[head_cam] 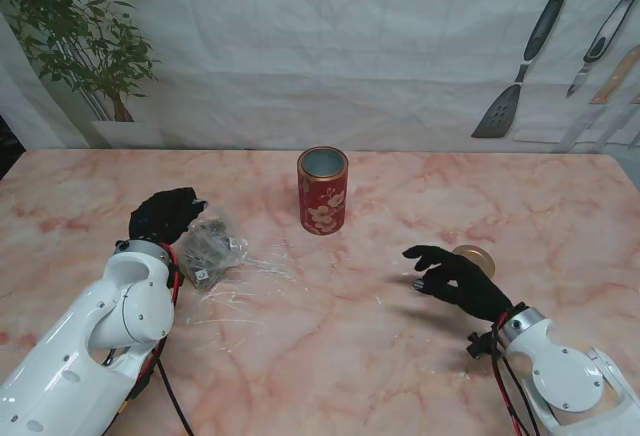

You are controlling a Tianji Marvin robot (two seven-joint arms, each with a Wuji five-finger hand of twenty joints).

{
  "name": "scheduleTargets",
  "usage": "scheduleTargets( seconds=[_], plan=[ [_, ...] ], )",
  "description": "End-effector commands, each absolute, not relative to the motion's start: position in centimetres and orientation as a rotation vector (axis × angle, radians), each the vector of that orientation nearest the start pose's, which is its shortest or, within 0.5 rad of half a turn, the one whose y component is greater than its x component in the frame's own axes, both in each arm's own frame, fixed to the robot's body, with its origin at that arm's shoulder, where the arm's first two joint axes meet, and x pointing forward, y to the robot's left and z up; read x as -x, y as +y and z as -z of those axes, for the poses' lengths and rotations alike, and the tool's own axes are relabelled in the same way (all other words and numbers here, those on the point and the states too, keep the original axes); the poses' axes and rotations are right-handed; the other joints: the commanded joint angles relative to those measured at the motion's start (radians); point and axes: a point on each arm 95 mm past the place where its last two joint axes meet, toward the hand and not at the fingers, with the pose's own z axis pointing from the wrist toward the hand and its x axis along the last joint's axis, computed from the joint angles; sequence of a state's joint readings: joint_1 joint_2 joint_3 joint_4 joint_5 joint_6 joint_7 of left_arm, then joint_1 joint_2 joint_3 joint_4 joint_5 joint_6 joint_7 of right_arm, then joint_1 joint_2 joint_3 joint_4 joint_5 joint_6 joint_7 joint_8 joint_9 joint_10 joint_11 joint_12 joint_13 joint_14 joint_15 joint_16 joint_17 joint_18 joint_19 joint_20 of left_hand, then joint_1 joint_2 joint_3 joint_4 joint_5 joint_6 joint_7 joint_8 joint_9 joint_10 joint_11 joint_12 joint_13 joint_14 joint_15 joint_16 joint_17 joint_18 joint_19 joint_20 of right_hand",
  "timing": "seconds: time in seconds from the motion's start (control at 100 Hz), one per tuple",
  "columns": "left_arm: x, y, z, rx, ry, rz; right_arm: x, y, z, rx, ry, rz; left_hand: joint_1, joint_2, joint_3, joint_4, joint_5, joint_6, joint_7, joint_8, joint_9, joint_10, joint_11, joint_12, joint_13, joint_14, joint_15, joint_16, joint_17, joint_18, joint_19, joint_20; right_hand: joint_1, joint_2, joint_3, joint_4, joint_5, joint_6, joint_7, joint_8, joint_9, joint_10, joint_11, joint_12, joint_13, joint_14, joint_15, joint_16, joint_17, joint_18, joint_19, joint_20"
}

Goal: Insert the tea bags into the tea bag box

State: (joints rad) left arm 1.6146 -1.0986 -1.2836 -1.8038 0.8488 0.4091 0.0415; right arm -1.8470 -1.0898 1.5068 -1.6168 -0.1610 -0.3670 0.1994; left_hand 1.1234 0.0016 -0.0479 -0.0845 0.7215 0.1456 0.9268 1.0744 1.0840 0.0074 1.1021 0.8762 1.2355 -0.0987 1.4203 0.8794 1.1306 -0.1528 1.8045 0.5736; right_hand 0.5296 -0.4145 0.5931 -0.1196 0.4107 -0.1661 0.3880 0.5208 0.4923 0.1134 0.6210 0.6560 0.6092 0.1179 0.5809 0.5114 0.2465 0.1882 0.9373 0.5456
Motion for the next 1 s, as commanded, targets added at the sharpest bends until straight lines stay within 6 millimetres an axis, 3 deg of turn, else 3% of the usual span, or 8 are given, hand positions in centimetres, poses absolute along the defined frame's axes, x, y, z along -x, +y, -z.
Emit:
scheduleTargets(
  seconds=[0.0, 0.45, 0.99],
  plan=[
    [-39.3, 1.3, 26.3, 1.463, 1.067, 1.402, -33.5, -6.9, 34.6, 1.992, -1.213, 2.205, 0.066, 0.032, 0.008, 0.032, 0.098, 0.199, 0.19, 0.071, 0.057, 0.028, 0.114, 0.018, 0.037, 0.1, 0.11, -0.002, -0.015, -0.202, 0.27, -0.018, 0.025, 0.019, -0.013, 0.038, 0.022, -0.007, 0.009, 0.0, 0.009, 0.003, 0.016, 0.017, 0.008, 0.006, 0.021, 0.012, 0.001, 0.004, 0.033, 0.012],
    [-37.5, -2.1, 24.4, 1.365, 1.094, 1.538, -35.6, -4.5, 33.3, 1.813, -1.276, 2.109, 0.072, 0.023, 0.008, 0.034, 0.102, 0.206, 0.188, 0.072, 0.059, 0.033, 0.116, 0.013, 0.036, 0.103, 0.113, -0.008, -0.015, -0.202, 0.27, -0.02, 0.026, 0.016, 0.004, 0.035, 0.041, 0.0, 0.034, -0.007, 0.018, 0.001, 0.052, 0.036, 0.015, 0.005, 0.067, 0.031, 0.006, 0.004, 0.053, 0.016],
    [-37.4, -5.0, 24.2, 1.34, 1.151, 1.642, -39.1, -0.6, 32.6, 1.67, -1.337, 2.054, 0.074, 0.021, 0.009, 0.035, 0.102, 0.208, 0.185, 0.072, 0.058, 0.037, 0.117, 0.011, 0.036, 0.103, 0.114, -0.011, -0.015, -0.202, 0.271, -0.02, 0.068, 0.023, 0.035, 0.031, 0.083, -0.013, 0.08, -0.014, 0.037, -0.007, 0.117, 0.079, 0.027, 0.004, 0.154, 0.069, 0.014, 0.006, 0.077, 0.022]
  ],
)
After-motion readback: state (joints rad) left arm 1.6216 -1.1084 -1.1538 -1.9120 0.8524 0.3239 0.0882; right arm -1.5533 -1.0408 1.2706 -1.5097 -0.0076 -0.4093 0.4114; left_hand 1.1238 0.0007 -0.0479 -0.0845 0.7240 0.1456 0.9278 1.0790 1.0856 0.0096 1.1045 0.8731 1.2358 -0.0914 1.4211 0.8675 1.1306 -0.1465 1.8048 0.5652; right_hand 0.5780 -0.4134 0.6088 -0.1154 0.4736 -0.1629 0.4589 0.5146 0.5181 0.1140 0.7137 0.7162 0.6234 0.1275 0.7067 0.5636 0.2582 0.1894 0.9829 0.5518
